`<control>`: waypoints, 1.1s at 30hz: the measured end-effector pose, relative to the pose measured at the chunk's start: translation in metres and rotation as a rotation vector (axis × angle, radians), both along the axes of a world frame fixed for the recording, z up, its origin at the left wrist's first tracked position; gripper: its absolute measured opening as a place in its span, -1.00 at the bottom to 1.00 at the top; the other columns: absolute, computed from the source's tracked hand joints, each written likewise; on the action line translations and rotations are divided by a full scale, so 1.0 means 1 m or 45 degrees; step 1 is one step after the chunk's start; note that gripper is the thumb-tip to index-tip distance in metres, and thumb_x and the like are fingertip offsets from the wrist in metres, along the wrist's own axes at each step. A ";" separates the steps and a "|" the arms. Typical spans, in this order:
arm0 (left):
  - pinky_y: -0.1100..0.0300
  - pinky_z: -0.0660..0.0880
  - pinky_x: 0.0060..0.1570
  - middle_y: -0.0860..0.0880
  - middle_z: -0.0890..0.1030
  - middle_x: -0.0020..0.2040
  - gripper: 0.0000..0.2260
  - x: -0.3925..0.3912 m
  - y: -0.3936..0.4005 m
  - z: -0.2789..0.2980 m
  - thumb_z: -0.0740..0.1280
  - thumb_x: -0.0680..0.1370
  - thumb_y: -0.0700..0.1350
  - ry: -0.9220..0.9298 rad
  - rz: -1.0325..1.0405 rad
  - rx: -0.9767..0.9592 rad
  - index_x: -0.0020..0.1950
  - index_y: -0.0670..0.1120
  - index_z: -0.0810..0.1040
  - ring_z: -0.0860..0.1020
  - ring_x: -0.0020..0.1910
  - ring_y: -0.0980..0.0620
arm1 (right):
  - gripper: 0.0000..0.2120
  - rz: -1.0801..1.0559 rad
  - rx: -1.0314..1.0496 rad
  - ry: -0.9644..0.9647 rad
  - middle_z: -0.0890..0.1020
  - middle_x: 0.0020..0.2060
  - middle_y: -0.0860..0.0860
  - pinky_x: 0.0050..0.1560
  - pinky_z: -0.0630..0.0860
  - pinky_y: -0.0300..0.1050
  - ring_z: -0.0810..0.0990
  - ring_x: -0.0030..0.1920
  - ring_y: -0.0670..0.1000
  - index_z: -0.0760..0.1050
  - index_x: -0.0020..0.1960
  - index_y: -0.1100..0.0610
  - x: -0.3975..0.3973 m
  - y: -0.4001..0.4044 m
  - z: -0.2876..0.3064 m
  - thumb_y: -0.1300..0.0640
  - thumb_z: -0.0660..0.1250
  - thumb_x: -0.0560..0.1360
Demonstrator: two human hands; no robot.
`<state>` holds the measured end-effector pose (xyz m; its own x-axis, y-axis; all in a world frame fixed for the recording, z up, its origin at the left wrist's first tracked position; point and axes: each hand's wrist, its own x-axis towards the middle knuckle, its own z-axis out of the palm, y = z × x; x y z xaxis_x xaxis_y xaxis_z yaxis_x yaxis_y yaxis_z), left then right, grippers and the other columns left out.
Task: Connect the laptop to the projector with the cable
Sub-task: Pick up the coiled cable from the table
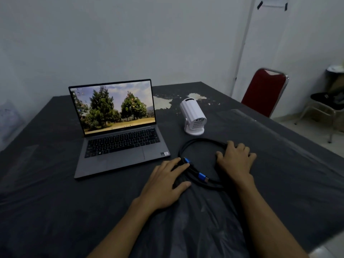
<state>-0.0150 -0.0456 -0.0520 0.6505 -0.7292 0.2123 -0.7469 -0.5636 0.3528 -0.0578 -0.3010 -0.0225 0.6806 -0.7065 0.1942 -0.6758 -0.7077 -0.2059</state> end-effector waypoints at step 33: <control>0.26 0.57 -0.01 -0.22 0.76 0.00 -0.77 0.044 0.095 0.079 0.50 0.52 -0.16 1.309 0.103 -1.026 0.12 -0.24 0.68 0.72 0.05 -0.07 | -0.88 0.745 1.124 -1.315 0.60 -0.32 0.06 -0.40 0.44 -0.17 0.46 -0.41 -0.05 0.68 0.07 0.10 0.035 0.065 0.077 0.13 0.47 0.54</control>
<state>0.0286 0.0498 0.0265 0.8112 -0.5828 -0.0485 0.0897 0.0422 0.9951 -0.0226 -0.2362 0.0548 0.7347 -0.5311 0.4220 0.3654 -0.2142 -0.9059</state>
